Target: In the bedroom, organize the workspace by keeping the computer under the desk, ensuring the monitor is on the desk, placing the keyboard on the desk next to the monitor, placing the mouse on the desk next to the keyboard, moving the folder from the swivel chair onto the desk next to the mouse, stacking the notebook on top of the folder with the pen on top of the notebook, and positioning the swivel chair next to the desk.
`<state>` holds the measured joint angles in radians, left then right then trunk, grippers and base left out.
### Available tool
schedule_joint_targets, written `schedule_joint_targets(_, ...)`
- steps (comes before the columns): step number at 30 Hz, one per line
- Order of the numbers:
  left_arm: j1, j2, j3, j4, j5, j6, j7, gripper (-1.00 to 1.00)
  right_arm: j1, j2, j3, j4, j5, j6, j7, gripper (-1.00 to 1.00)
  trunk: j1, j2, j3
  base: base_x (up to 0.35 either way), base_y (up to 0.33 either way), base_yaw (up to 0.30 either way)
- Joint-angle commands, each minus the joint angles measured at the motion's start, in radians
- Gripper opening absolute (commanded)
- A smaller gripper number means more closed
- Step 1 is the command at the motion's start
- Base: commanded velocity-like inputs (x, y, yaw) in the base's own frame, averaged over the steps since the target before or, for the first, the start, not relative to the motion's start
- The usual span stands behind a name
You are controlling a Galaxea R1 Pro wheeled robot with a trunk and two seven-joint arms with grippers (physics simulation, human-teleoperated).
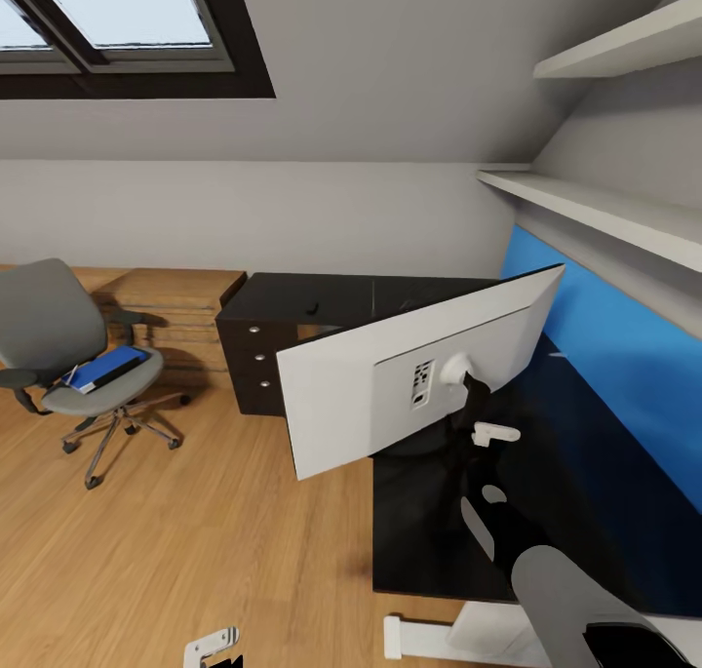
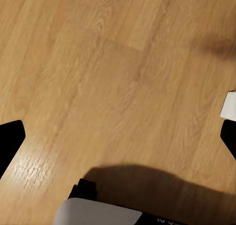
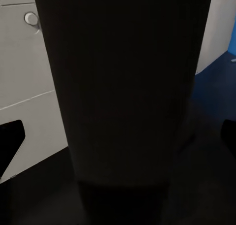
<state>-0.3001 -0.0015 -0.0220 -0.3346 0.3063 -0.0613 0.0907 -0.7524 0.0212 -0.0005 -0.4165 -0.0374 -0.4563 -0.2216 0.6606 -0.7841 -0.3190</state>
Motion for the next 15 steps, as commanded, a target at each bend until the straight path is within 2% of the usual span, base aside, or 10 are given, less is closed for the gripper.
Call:
schedule_joint_targets(1,-0.001,0.0,-0.003,0.0,0.005,-0.003,0.004,1.0,-0.001,0.0,0.0,0.001,-0.002,-0.004,-0.001,1.0,0.0,-0.001,-0.001,0.031,0.0,0.0)
schedule_joint_targets(15,-0.001,0.0,-0.003,0.0,0.004,-0.003,0.004,1.0,-0.001,0.0,0.0,0.009,0.004,-0.004,-0.001,1.0,0.0,-0.001,-0.001,0.009,0.0,0.0)
